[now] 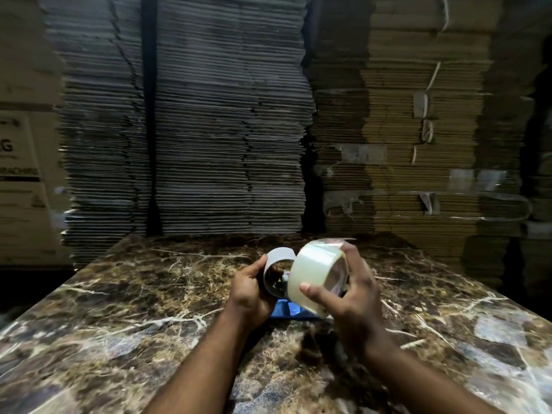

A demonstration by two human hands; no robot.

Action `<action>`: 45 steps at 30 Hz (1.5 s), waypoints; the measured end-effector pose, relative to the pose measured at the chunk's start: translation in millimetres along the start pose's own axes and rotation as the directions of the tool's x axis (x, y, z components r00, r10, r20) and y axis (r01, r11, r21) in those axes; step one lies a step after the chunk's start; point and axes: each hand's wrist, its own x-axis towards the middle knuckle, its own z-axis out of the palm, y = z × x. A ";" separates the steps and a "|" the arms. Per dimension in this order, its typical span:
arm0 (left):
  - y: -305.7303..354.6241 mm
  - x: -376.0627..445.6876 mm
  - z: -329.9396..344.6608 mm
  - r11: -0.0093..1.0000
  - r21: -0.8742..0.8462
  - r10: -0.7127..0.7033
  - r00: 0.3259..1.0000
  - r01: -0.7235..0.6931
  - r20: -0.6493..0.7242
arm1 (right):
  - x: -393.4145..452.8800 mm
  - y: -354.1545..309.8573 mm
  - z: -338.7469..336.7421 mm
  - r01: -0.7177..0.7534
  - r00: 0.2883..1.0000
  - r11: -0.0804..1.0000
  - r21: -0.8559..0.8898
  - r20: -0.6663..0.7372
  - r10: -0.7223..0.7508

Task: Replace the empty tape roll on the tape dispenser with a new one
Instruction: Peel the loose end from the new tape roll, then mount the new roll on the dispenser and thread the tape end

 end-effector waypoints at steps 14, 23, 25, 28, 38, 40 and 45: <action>2.8 -4.9 3.3 0.984 -0.121 -0.131 0.991 0.129 -0.004 | -23.5 -29.4 48.1 -0.193 0.979 0.929 -0.315 -0.129 0.160; 1.5 -6.0 3.9 0.969 0.077 0.246 0.950 -0.235 -0.193 | -21.7 -34.8 61.7 -0.268 0.962 0.897 -0.351 -0.154 0.227; 2.0 -5.4 0.3 0.965 0.135 0.247 0.955 -0.226 -0.165 | -20.4 -34.1 63.7 -0.274 0.960 0.896 -0.350 -0.157 0.233; 5.8 -15.0 4.7 0.982 0.075 0.179 0.983 -0.176 -0.046 | -19.2 -33.9 65.5 -0.281 0.959 0.887 -0.367 -0.151 0.241; 6.1 -8.4 11.2 0.998 -0.048 0.043 0.991 -0.050 -0.129 | -14.6 -28.3 68.5 -0.305 0.951 0.902 -0.307 -0.157 0.268; 5.5 -6.8 10.5 0.998 -0.010 0.063 0.991 -0.065 -0.118 | -15.0 -26.6 70.4 -0.305 0.950 0.901 -0.308 -0.160 0.267; 11.1 -13.0 18.1 0.997 0.016 0.071 0.996 -0.070 -0.051 | -17.4 -22.4 74.8 -0.295 0.951 0.916 -0.272 -0.173 0.255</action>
